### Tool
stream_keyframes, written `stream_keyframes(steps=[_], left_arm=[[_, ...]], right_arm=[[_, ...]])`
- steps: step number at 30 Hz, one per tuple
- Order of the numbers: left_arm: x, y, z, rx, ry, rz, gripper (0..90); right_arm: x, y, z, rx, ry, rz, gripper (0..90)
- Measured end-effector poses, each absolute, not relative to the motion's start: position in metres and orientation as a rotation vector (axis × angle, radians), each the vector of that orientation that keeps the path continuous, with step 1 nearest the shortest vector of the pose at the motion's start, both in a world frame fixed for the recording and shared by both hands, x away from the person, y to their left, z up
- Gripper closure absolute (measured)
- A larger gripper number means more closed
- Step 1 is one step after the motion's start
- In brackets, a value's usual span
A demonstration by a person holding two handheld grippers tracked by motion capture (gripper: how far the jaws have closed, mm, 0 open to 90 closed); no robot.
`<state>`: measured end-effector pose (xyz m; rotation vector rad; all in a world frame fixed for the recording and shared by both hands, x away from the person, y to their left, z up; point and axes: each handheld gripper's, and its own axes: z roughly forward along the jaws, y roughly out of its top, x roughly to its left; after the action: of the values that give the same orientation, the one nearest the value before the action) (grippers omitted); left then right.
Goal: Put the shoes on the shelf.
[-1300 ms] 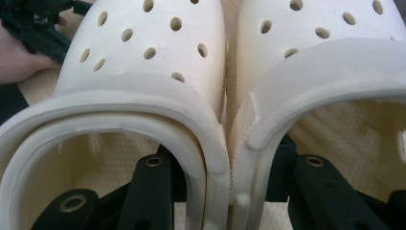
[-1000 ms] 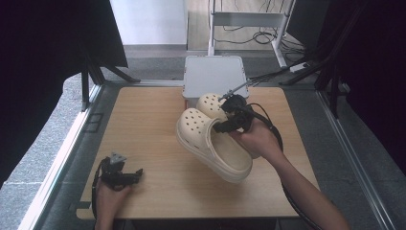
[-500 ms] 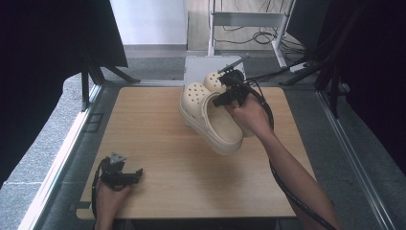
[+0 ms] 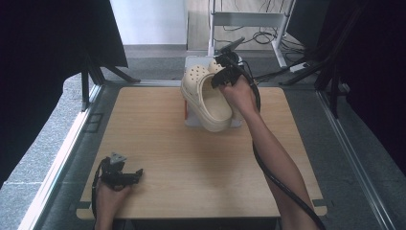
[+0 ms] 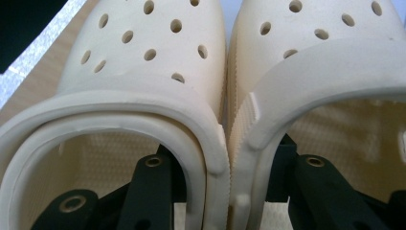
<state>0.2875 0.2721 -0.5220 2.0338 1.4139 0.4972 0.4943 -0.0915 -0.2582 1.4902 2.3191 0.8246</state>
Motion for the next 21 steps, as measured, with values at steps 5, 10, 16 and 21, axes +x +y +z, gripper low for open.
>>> stream_keyframes(steps=[5,10,16,21], left_arm=[[0.287,0.272,-0.522,2.035,1.412,0.497,5.0],[0.287,0.272,-0.522,2.036,1.410,0.495,5.1],[0.287,0.272,-0.522,2.037,1.408,0.494,5.0],[0.287,0.272,-0.522,2.037,1.408,0.494,5.0]], right_arm=[[0.513,-0.085,-0.259,1.553,2.268,0.813,63.6],[0.533,-0.081,-0.262,1.613,2.212,0.800,63.6],[0.557,-0.077,-0.264,1.682,2.143,0.792,63.6],[0.574,-0.077,-0.265,1.726,2.080,0.805,63.6]])
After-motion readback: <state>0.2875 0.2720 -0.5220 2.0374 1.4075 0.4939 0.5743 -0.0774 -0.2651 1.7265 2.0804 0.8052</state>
